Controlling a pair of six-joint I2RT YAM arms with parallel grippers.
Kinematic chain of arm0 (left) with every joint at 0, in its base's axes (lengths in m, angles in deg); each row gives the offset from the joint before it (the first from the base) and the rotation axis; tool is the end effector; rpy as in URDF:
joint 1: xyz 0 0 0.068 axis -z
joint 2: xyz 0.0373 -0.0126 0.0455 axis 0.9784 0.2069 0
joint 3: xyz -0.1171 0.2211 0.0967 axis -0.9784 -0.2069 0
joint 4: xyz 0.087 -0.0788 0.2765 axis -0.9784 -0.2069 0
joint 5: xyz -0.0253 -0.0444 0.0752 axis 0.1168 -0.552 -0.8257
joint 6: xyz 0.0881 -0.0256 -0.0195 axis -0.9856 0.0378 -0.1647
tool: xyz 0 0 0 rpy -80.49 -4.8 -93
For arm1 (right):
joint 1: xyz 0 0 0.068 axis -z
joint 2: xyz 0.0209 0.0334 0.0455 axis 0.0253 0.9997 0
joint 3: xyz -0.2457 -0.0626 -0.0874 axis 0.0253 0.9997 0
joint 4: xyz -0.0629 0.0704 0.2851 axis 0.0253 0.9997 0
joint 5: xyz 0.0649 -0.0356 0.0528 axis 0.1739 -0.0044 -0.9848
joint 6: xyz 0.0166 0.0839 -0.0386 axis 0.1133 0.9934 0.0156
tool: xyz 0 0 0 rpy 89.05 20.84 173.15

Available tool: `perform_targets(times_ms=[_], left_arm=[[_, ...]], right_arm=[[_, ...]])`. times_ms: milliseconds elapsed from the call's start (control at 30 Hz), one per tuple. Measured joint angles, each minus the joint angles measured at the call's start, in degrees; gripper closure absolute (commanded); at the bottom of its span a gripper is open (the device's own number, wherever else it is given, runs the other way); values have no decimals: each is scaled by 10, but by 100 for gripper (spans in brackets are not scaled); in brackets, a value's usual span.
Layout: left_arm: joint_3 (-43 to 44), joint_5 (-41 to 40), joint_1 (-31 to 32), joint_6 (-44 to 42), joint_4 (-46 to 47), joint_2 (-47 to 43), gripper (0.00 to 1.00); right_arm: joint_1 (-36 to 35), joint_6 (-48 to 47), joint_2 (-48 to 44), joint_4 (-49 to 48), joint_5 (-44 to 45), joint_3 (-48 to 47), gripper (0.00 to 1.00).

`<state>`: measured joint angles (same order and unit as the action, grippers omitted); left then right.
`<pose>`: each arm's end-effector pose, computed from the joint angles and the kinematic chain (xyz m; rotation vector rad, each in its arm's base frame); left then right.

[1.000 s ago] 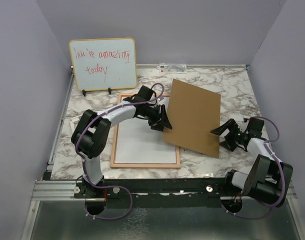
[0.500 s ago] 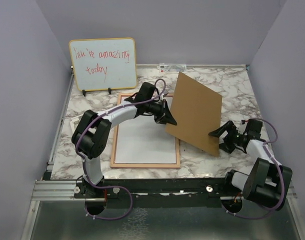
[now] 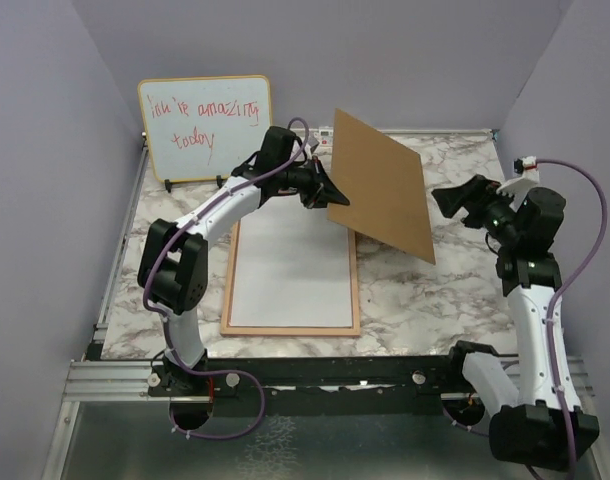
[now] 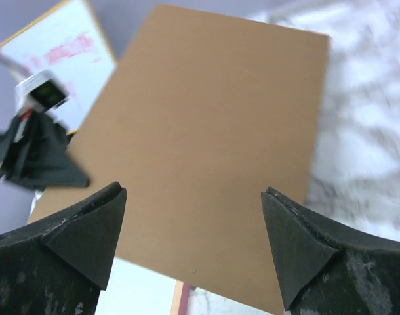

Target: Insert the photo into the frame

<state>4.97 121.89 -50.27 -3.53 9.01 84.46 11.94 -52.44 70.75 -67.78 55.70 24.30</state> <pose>0.4010 -0.2835 0.2428 -0.0971 2.5346 -1.6772 0.2897 -0.0266 0.3106 0.3006 1.8565 0.6348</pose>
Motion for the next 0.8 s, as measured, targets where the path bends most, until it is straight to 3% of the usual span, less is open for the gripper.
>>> perform_targets(times_ms=[267, 567, 800], left_arm=[[42, -2, -4, 90, 30, 0, 100], [16, 7, -14, 211, 126, 0, 100], [-10, 9, -23, 249, 181, -2, 100]], right_arm=[[-159, -168, -54, -46, 0, -39, 8], [-446, -391, 36, -20, 123, -84, 11], [-501, -536, 89, -32, 278, -82, 14]])
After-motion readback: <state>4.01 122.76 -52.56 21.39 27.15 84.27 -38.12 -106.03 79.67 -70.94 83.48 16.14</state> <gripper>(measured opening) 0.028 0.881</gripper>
